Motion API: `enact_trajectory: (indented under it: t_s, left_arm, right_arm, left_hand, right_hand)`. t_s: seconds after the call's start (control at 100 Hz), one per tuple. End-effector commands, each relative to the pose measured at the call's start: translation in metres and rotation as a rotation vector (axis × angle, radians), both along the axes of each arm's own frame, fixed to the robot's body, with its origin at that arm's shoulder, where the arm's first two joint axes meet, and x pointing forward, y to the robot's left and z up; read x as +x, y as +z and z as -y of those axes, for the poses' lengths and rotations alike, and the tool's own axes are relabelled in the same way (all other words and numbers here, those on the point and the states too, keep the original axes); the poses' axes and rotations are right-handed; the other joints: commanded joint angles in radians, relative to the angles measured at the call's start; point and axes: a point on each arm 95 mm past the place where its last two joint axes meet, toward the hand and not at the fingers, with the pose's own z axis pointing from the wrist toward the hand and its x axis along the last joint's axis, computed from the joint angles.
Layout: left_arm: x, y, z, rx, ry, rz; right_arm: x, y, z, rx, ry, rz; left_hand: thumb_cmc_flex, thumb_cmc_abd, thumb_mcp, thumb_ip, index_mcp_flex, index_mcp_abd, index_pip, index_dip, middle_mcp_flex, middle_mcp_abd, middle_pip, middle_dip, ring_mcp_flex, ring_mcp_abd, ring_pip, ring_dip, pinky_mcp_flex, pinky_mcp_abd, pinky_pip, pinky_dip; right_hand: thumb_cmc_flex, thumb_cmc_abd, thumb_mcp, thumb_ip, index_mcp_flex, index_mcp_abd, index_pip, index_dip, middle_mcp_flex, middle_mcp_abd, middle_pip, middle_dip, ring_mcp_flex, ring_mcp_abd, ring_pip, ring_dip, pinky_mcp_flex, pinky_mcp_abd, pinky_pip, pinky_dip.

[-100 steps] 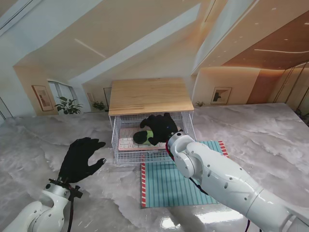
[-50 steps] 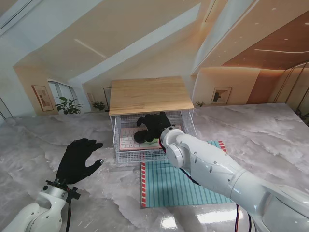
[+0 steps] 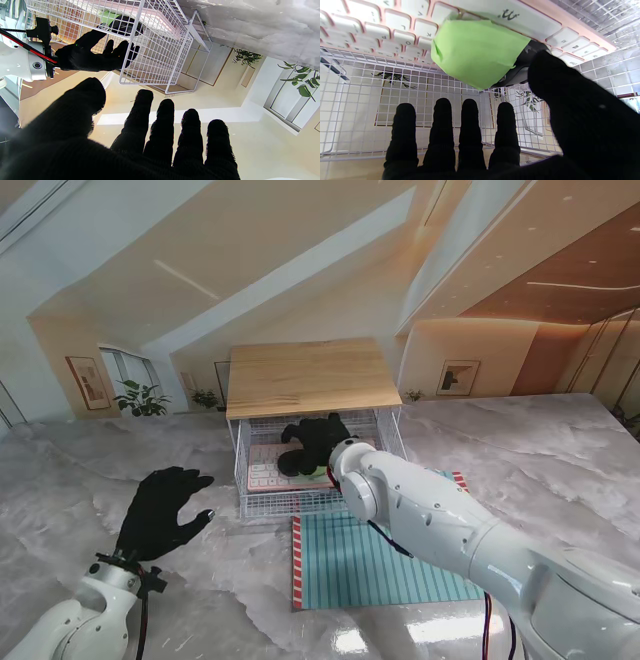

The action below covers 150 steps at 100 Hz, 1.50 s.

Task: Unroll the mouse pad and set up the keyboard and mouse from the tabletop organizer

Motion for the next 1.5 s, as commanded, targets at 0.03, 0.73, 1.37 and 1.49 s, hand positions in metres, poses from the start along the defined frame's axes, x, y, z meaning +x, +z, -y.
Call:
enact_trajectory:
  t_s: [0.03,0.73,1.37,1.49]
  left_arm:
    - [0.001,-0.003,0.003,-0.003,-0.011,-0.016]
    - [0.000,-0.005,0.000,-0.007,-0.012,-0.009]
    - [-0.002,-0.004,-0.004,-0.003,-0.006,-0.001]
    - [-0.002,-0.004,-0.004,-0.003,-0.005,0.000]
  right_arm:
    - [-0.001,-0.004,-0.004,-0.014,0.009,-0.021]
    - [0.005,-0.009,-0.009,-0.092,-0.007,-0.078]
    - [0.012,-0.013,-0.012,-0.124,-0.006,-0.087]
    - [0.013,-0.013,-0.012,-0.121,-0.004,-0.078]
  left_hand:
    - [-0.024,0.012,-0.006,0.016,-0.012,0.006,-0.010,-0.006,-0.013,-0.012,0.001,-0.001,-0.027,-0.010,-0.010,-0.005,-0.006,-0.010,-0.011,0.008]
    - [-0.023,0.011,-0.006,0.017,-0.012,0.006,-0.010,-0.006,-0.013,-0.011,0.002,-0.001,-0.029,-0.010,-0.010,-0.005,-0.006,-0.012,-0.009,0.009]
    - [-0.024,0.010,-0.005,0.017,-0.011,0.006,-0.009,-0.005,-0.014,-0.013,0.001,-0.001,-0.027,-0.010,-0.009,-0.005,-0.006,-0.013,-0.010,0.009]
    - [-0.023,0.011,-0.005,0.017,-0.013,0.006,-0.009,-0.005,-0.012,-0.012,0.002,-0.001,-0.029,-0.010,-0.010,-0.005,-0.006,-0.012,-0.010,0.009]
  right_hand:
    - [-0.008,-0.029,0.000,-0.013,-0.004,0.008,0.010,-0.003,0.015,0.027,-0.008,-0.015,0.026,0.029,-0.004,-0.006,-0.005,0.032,0.000,-0.021]
    - [0.031,-0.045,0.025,-0.017,-0.007,-0.018,0.009,0.010,0.035,0.054,0.018,0.000,0.058,0.051,0.026,0.009,0.029,0.033,0.025,0.000]
    - [0.107,-0.072,0.079,-0.024,-0.003,-0.053,0.046,0.036,0.233,0.071,0.208,0.078,0.234,0.075,0.307,0.135,0.246,-0.023,0.230,0.223]
    - [0.127,-0.074,0.089,-0.025,0.010,-0.060,0.060,0.034,0.283,0.065,0.259,0.098,0.275,0.075,0.393,0.168,0.305,-0.038,0.286,0.291]
